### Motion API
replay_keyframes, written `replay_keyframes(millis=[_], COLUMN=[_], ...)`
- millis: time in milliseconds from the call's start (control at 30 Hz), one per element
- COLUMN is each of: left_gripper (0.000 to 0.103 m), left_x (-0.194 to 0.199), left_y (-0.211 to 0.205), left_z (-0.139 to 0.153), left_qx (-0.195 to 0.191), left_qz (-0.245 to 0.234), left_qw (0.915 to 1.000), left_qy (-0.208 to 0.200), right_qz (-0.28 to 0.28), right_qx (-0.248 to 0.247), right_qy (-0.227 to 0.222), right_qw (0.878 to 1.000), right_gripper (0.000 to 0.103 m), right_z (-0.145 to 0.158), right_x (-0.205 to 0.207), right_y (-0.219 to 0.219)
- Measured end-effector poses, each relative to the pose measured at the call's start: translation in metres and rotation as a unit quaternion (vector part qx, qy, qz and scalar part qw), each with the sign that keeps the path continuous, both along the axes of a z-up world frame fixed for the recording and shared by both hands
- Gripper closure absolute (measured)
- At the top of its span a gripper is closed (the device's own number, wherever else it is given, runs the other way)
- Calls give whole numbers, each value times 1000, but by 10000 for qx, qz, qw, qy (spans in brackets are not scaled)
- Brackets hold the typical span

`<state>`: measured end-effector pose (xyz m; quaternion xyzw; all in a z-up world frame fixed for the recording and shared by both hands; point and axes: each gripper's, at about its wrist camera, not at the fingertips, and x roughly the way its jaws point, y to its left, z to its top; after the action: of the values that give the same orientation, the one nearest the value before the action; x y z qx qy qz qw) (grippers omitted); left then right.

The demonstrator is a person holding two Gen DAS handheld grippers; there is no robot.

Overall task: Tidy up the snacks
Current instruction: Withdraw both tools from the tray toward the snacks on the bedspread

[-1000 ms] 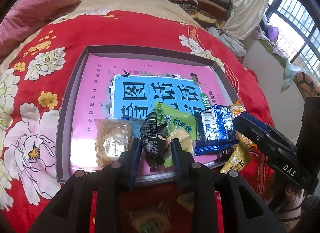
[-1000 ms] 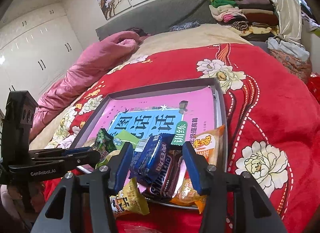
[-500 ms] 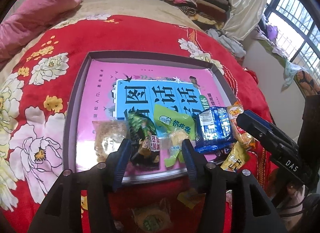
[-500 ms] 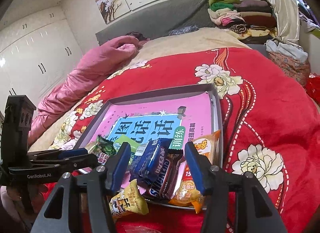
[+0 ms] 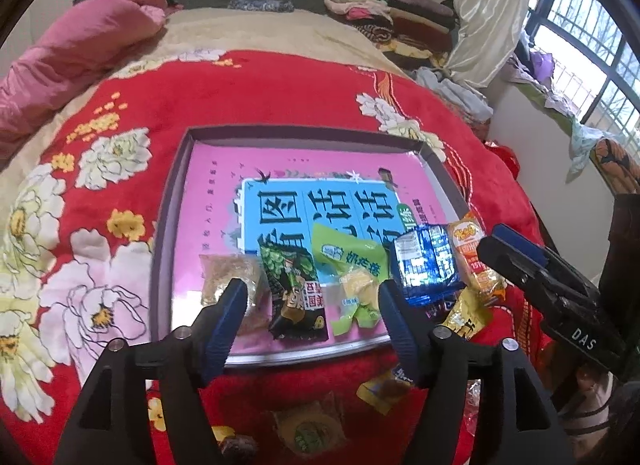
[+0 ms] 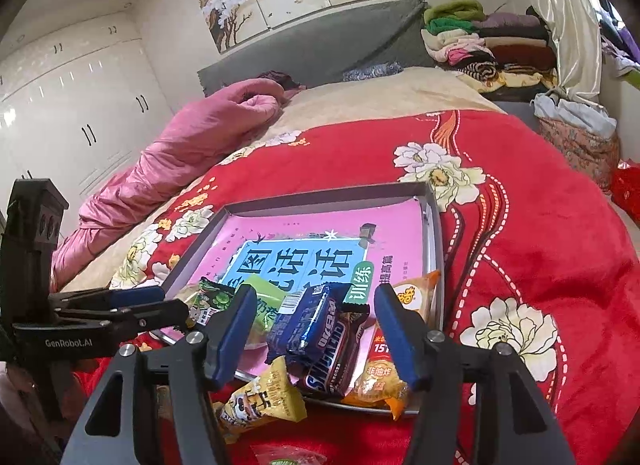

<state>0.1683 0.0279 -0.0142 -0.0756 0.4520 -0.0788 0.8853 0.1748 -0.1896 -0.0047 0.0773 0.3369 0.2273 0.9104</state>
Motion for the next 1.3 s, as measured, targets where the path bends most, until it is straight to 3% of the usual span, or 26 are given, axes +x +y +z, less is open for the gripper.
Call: replay_keyframes(millis=[633, 833, 1300], left_gripper=[24, 24, 24], left_x=[-30, -44, -69], left_y=[38, 49, 42], left_z=[29, 25, 9], left_qx=[227, 239, 669], left_qz=[464, 536, 277], left_qw=[9982, 9980, 9973], left_qy=[-298, -250, -132], right_qz=[-15, -30, -131], right_qx=[81, 154, 198], right_qy=[-208, -210, -102], right_qw=[9997, 9997, 9997], right_gripper=[34, 33, 32], right_z=[11, 14, 17], right_x=[-18, -25, -44], right_y=[-5, -5, -2])
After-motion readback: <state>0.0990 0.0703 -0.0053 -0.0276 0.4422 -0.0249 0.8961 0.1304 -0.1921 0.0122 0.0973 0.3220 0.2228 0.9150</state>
